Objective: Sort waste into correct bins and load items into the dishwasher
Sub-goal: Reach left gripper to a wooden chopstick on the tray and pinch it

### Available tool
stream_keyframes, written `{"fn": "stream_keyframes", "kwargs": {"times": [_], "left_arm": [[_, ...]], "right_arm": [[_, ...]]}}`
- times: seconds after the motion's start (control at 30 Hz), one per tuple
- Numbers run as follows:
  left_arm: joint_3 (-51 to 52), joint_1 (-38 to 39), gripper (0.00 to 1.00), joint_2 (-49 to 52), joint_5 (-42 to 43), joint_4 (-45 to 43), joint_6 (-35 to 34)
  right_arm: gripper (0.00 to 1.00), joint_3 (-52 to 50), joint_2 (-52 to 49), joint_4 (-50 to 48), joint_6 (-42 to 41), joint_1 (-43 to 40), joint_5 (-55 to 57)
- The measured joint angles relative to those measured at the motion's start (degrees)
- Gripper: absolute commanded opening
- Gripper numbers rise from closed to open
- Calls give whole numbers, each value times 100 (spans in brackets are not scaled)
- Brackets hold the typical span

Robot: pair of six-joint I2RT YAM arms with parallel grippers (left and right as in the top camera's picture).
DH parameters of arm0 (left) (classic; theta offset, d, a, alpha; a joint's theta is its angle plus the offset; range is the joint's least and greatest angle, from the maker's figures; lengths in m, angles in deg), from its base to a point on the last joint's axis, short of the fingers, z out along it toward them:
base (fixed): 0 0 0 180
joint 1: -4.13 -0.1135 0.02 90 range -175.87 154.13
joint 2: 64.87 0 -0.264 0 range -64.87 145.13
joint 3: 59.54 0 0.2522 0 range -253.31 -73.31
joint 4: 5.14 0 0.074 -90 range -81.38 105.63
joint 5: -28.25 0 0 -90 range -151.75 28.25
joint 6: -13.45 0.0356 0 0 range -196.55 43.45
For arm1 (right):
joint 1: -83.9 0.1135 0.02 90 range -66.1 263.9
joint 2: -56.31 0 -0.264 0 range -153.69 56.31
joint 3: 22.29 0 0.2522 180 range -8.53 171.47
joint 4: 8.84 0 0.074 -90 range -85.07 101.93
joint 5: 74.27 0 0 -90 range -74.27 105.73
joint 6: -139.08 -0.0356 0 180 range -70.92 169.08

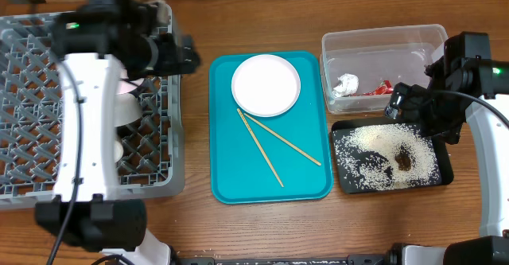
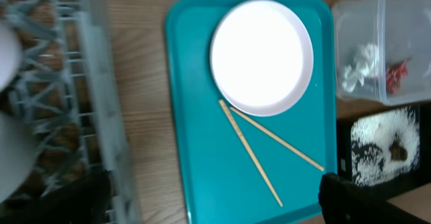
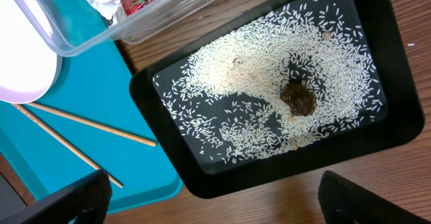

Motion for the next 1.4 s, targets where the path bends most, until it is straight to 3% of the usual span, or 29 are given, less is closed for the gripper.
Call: {"fn": "stream_keyframes", "kwargs": {"times": [0.3,0.77,1.07,1.4], "left_arm": [[140,1287,100,802,-481,-55,-284],[162,2597,100,855,-1102,-555,-708],[203,2946,100,1541,-1104,173,-2767],[1429,2953,96,2037,-1097,-313,-3764]], "right_arm": [[100,0,0,4,2,0,-50],[100,0,0,-72,2,0,-129],[100,0,0,-76,2,0,-127],[100,0,0,-105,0,0,-127]]}}
